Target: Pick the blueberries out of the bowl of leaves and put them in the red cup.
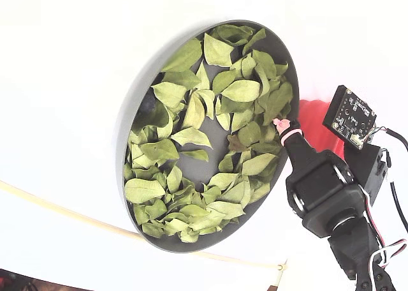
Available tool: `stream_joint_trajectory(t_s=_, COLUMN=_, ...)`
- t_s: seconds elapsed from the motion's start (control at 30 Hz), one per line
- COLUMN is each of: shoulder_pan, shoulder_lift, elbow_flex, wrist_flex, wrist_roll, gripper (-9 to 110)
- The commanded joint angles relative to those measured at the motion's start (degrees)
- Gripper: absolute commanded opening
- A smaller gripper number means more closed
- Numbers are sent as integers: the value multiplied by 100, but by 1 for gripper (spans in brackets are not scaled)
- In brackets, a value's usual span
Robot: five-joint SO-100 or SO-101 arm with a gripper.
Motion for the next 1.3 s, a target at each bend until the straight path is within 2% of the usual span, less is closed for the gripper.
stream_joint_trajectory(t_s=0.0, shoulder_pan=123, shoulder_lift=721, elbow_flex=-44, wrist_flex=44, wrist_roll=35, gripper=8)
stream_joint_trajectory(t_s=1.27, shoulder_pan=809, shoulder_lift=1239, elbow_flex=-413, wrist_flex=817, wrist_roll=70, gripper=8)
